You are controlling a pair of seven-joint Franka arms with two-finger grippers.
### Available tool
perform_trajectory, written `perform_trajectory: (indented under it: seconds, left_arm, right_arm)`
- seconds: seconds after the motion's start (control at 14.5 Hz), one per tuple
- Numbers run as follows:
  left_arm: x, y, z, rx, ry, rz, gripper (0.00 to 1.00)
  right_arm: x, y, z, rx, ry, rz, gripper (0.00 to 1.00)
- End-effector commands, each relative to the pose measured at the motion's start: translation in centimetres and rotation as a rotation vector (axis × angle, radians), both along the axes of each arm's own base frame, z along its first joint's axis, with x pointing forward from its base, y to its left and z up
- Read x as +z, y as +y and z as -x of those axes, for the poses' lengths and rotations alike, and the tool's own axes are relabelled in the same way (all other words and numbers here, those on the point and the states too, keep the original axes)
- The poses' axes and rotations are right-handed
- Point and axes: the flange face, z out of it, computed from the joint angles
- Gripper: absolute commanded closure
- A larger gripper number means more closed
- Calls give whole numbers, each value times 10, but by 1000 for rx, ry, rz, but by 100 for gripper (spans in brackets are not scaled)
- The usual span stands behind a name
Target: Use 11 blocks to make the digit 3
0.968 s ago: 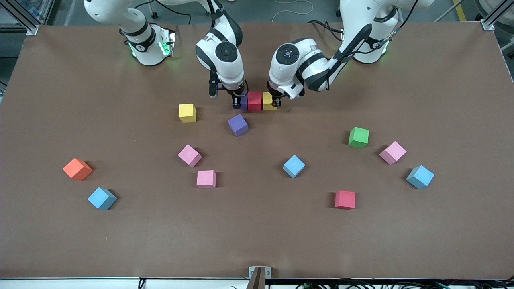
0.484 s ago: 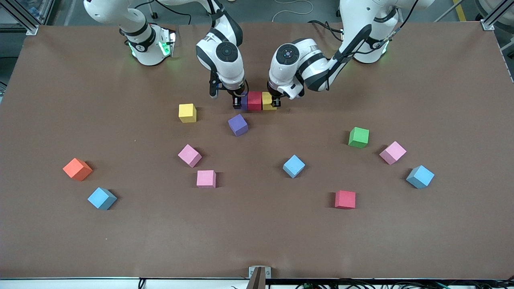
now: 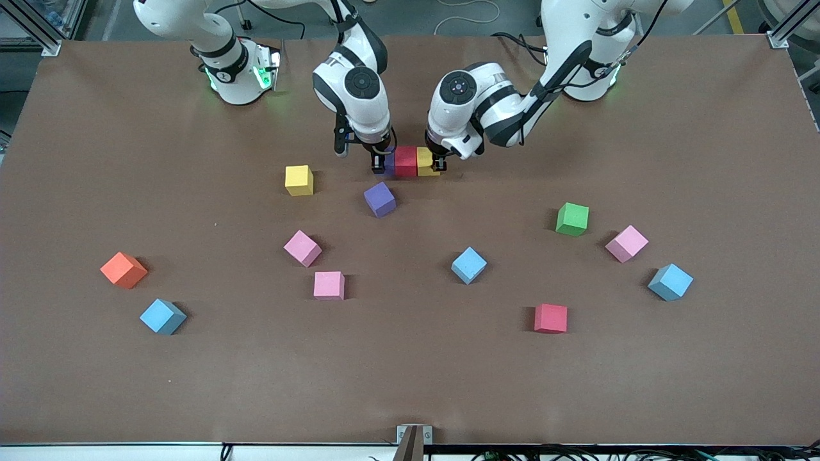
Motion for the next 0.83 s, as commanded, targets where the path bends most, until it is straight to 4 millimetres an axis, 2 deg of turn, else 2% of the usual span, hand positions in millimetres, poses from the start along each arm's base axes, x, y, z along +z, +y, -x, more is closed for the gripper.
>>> perform_trajectory:
  seconds: [0.0, 0.07, 0.14, 0.21, 0.48, 0.76]
  left_arm:
    - [-4, -7, 2, 14, 10, 17, 48]
    - [-4, -9, 6, 2, 10, 15, 34]
    - [-5, -10, 7, -5, 7, 12, 13]
    - [-4, -10, 7, -15, 0, 12, 0]
    - [5, -14, 3, -23, -21, 19, 0]
    - [43, -10, -3, -28, -98, 16, 0]
  right_arm:
    - [-7, 8, 3, -13, 2, -6, 47]
    - [-6, 9, 2, -10, 1, -7, 42]
    - [-6, 9, 2, -9, 1, -7, 23]
    - [-6, 9, 2, -10, 1, -7, 0]
    - [-6, 9, 1, -9, -1, -8, 0]
    - [-6, 9, 2, 14, -1, -8, 0]
